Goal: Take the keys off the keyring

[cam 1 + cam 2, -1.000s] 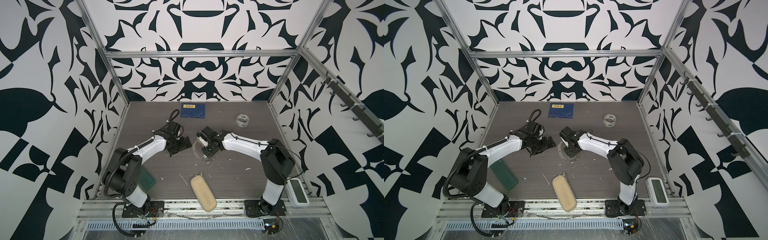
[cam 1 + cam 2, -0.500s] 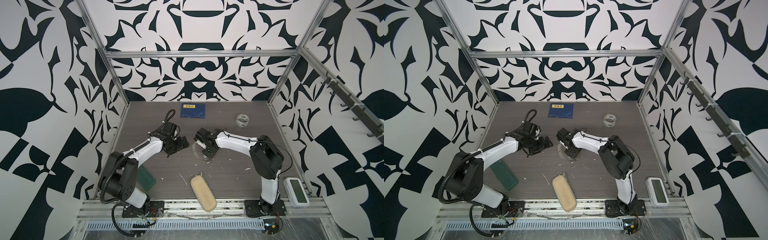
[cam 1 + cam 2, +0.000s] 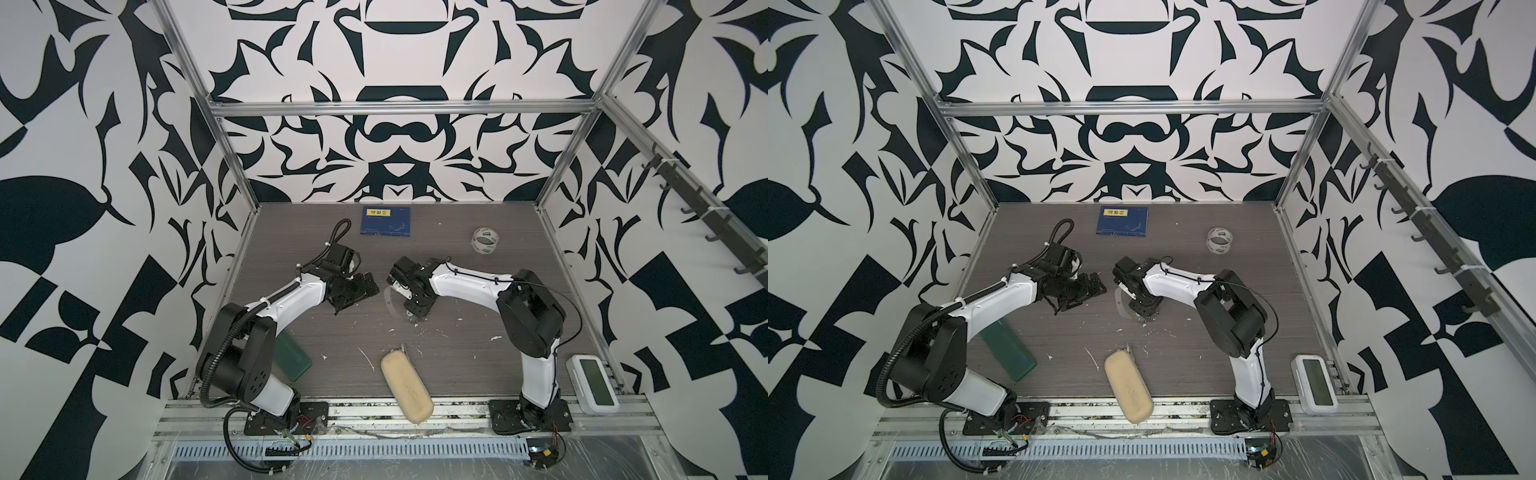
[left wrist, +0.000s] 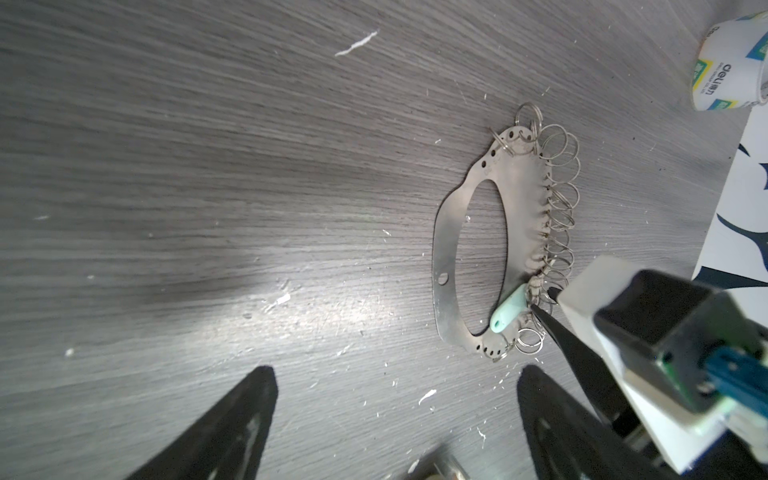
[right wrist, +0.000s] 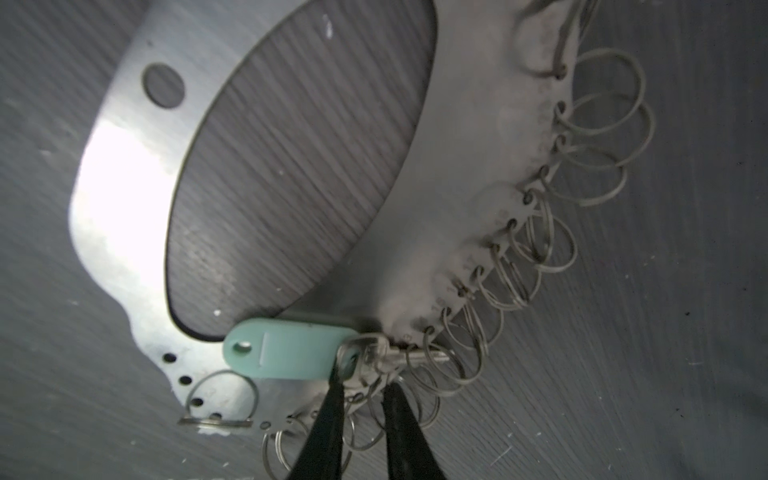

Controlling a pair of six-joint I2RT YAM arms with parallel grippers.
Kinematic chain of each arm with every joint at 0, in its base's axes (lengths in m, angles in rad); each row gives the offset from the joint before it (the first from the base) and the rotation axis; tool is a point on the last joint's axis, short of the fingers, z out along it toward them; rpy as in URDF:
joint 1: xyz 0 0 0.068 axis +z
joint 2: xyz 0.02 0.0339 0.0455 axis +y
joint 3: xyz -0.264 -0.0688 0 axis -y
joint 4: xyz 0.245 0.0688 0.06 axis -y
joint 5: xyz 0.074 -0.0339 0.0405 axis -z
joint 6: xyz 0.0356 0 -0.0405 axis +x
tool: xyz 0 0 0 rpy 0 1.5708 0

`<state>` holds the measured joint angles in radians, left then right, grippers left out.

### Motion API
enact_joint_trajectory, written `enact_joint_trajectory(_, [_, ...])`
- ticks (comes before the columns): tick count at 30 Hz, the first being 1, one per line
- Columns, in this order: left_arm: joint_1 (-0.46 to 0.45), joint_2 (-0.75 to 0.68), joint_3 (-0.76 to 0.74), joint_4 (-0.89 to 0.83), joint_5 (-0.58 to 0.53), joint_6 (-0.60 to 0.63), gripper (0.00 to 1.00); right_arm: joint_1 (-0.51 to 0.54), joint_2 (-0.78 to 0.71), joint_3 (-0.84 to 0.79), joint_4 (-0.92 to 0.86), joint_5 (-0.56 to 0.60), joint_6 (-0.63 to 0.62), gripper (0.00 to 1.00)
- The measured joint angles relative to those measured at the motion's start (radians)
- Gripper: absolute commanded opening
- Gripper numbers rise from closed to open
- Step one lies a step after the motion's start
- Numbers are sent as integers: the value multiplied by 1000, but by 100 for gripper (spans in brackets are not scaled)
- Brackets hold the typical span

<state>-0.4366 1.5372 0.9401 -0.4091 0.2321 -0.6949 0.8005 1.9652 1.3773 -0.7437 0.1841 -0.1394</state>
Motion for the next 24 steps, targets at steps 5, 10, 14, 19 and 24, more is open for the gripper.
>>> enact_joint_trajectory(5, [0, 0, 0, 0, 0, 0, 95, 11, 0, 0, 0, -11, -1, 24])
enact_joint_trajectory(10, [0, 0, 0, 0, 0, 0, 95, 26, 0, 0, 0, -11, -1, 25])
enact_joint_trajectory(14, [0, 0, 0, 0, 0, 0, 95, 29, 0, 0, 1, -8, -2, 24])
enact_joint_trajectory(19, [0, 0, 0, 0, 0, 0, 95, 31, 0, -2, 6, 27, -3, 22])
enact_joint_trajectory(24, [0, 0, 0, -2, 0, 0, 94, 31, 0, -5, 15, 62, -8, 19])
